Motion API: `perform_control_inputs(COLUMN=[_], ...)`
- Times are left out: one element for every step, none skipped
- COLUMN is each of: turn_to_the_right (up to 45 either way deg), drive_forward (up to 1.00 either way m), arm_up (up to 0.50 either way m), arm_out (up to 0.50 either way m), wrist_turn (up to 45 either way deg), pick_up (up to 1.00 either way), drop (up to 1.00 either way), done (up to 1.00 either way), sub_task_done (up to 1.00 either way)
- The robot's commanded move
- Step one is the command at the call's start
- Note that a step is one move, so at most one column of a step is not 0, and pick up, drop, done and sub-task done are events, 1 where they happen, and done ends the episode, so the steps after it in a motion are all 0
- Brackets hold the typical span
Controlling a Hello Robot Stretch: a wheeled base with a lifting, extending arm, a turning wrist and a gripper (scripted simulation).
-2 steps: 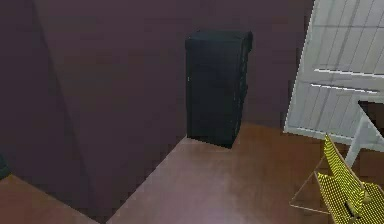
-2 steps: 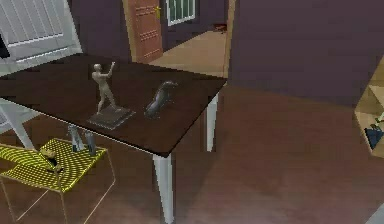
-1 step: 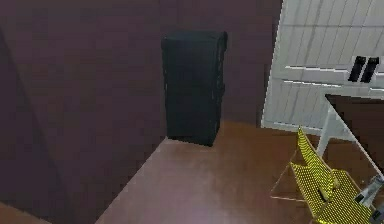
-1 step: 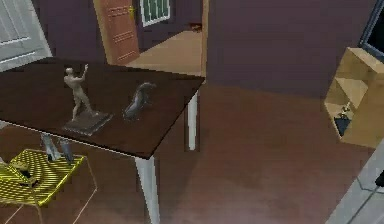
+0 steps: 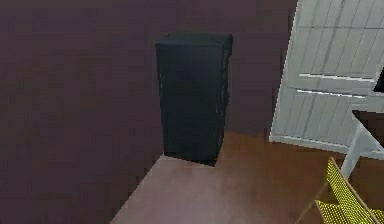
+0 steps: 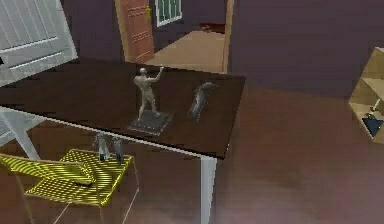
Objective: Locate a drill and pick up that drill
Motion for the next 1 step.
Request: perform_control_inputs(turn_to_the_right=[-33.0], drive_forward=[0.00], arm_up=[0.00], arm_out=[0.00], wrist_turn=[0.0], pick_up=[0.00], drop=[0.00], done=[0.00], sub_task_done=[0.00])
